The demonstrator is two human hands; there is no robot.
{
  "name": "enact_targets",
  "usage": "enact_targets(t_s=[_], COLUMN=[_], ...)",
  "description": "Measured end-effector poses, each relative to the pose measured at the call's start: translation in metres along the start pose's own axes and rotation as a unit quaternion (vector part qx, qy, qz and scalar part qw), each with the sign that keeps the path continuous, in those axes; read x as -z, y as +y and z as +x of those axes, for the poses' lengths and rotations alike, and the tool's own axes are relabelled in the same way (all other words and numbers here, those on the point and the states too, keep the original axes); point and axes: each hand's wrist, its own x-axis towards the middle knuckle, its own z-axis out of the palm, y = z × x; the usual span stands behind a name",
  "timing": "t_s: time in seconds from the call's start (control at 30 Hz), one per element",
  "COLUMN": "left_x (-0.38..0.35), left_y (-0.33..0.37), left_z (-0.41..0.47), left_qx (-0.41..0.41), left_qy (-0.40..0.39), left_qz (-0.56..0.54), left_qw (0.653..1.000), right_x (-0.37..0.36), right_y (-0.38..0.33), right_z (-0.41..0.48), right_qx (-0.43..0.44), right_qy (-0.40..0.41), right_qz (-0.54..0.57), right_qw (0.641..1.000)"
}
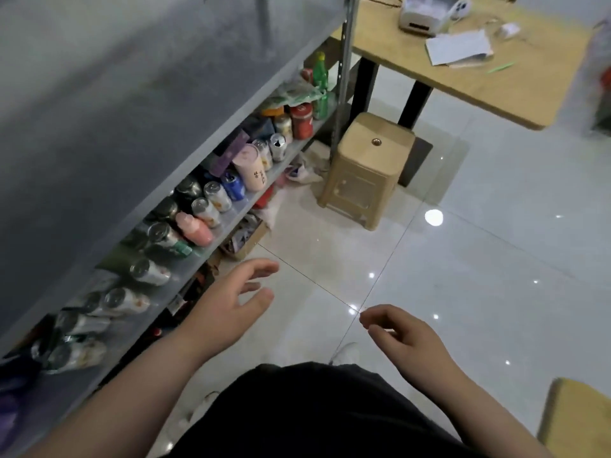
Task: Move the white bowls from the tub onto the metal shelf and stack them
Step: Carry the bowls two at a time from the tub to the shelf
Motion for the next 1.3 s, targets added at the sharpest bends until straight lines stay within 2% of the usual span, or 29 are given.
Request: enact_targets(t_s=[0.17,0.3,0.4,0.5,0.6,0.7,0.8,0.9,1.03,1.17,1.23,1.3], left_x=[-0.029,-0.050,-0.066,-0.078,-0.087,-0.106,-0.133,-0.166,-0.217,-0.267,-0.287,-0.306], left_y=[0.040,0.063,0.068,0.068,0.068,0.072,0.079,0.090,0.104,0.105,0.099,0.093], left_z=[0.057,0.087,0.104,0.116,0.119,0.109,0.086,0.053,-0.008,-0.079,-0.114,-0.148], left_qx=[-0.019,-0.053,-0.083,-0.116,-0.149,-0.196,-0.222,-0.246,-0.283,-0.291,-0.290,-0.294], left_qy=[-0.049,-0.145,-0.228,-0.330,-0.421,-0.499,-0.546,-0.571,-0.598,-0.630,-0.640,-0.648], left_qz=[0.016,0.040,0.072,0.111,0.149,0.182,0.206,0.209,0.217,0.229,0.223,0.220], left_qw=[0.998,0.987,0.968,0.930,0.882,0.824,0.781,0.755,0.718,0.683,0.676,0.668], right_x=[0.035,0.057,0.060,0.049,0.014,-0.041,-0.095,-0.143,-0.204,-0.237,-0.242,-0.243], right_y=[0.019,0.023,0.026,0.025,0.018,0.019,0.029,0.040,0.060,0.083,0.096,0.112], right_z=[-0.003,-0.018,-0.033,-0.058,-0.088,-0.124,-0.160,-0.201,-0.248,-0.297,-0.323,-0.348], right_qx=[-0.013,-0.032,-0.040,-0.069,-0.108,-0.149,-0.182,-0.213,-0.250,-0.256,-0.252,-0.244], right_qy=[0.091,0.193,0.264,0.353,0.436,0.512,0.553,0.600,0.618,0.607,0.608,0.626], right_qz=[0.038,0.073,0.054,0.056,0.109,0.190,0.233,0.266,0.305,0.321,0.313,0.312], right_qw=[0.995,0.978,0.962,0.931,0.887,0.824,0.779,0.724,0.681,0.680,0.684,0.671])
